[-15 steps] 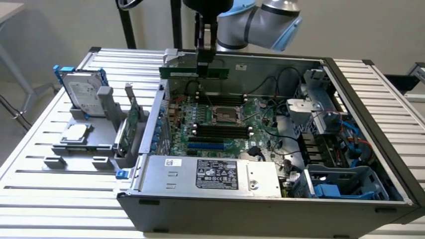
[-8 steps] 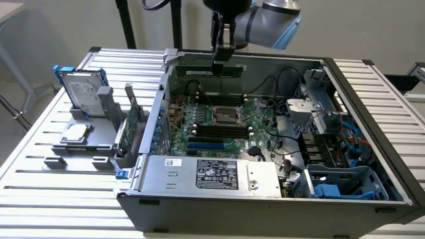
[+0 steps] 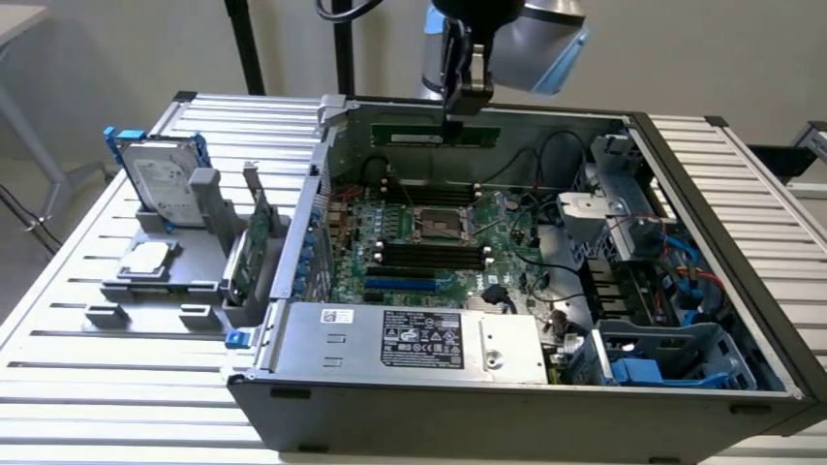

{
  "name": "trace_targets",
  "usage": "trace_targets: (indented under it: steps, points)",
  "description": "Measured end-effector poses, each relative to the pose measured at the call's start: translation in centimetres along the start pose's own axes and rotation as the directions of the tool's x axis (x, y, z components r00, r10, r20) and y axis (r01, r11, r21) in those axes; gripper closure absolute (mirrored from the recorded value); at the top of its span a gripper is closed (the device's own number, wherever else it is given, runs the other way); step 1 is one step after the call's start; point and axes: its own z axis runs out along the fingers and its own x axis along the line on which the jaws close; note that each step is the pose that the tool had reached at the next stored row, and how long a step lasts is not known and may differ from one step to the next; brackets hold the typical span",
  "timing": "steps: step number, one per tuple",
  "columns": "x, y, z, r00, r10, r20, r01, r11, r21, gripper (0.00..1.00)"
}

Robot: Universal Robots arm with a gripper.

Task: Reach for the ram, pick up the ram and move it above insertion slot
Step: 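Pick up the ram and move it above insertion slot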

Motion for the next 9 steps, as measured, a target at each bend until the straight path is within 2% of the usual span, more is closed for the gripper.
trace_targets:
  steps: [3,9]
  points:
    - [-0.25,-0.48,0.00,1.0000,0.009,0.0000,-0.009,1.0000,0.0006,0.87]
    - [-0.60,-0.92,0.00,0.9989,0.047,0.0015,-0.047,0.9989,0.0029,0.87]
